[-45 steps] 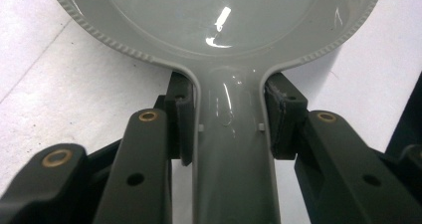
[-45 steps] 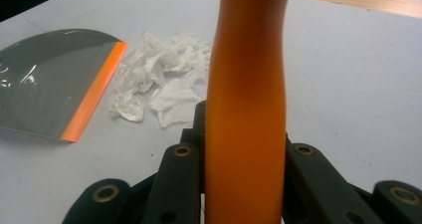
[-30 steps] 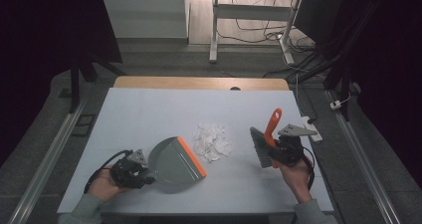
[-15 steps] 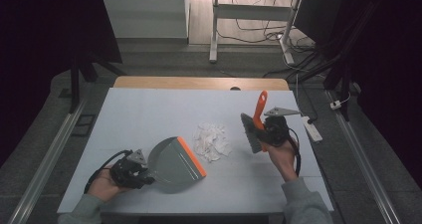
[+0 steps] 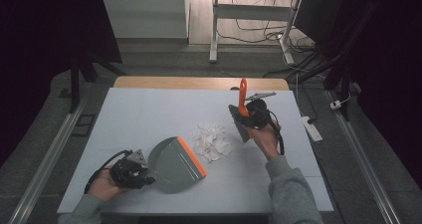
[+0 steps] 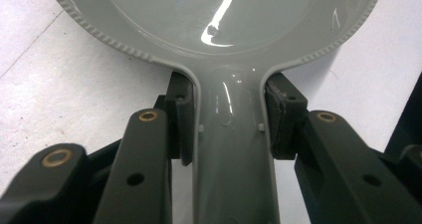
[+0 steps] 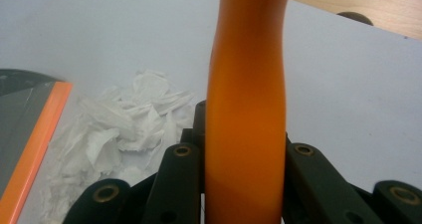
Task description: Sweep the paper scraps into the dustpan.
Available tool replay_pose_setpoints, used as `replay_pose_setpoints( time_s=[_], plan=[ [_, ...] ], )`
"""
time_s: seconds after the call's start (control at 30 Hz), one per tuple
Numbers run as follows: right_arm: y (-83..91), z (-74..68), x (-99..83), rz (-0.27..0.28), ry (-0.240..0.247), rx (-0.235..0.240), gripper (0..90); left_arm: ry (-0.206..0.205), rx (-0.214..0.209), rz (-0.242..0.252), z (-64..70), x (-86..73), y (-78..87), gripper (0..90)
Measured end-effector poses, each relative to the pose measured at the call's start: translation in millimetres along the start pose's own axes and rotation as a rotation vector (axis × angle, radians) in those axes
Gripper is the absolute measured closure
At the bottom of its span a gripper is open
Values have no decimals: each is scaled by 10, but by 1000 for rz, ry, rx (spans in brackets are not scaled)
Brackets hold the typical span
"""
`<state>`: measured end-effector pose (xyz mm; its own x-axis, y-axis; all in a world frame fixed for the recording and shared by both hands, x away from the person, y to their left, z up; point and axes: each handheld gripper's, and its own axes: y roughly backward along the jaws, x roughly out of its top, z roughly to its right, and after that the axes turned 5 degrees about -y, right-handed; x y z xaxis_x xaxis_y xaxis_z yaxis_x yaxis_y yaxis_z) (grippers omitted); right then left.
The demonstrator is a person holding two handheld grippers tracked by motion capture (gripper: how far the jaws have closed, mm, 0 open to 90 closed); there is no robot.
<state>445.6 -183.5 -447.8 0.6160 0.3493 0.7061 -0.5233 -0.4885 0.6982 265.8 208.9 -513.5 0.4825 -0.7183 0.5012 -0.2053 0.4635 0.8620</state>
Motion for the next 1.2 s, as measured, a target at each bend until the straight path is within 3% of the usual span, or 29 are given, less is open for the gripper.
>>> replay_pose_setpoints(
  time_s=[0.2, 0.5, 0.8, 1.03, 1.2],
  plan=[
    [-111, 28, 66, -36, -15, -12, 764, -5, 2, 3, 1, 0, 4, 623],
    [-309, 59, 151, -141, -71, -3, 764, -5, 1, 3, 0, 1, 4, 623],
    [-521, 54, 240, -246, -86, -28, 765, -5, 2, 4, -1, 2, 2, 623],
    [-665, 21, 179, -299, -97, -1, 767, -4, 2, 3, 0, 3, 1, 623],
    [-746, -48, 168, -308, -101, 26, 768, -3, 2, 3, 0, 3, 0, 623]
  ],
)
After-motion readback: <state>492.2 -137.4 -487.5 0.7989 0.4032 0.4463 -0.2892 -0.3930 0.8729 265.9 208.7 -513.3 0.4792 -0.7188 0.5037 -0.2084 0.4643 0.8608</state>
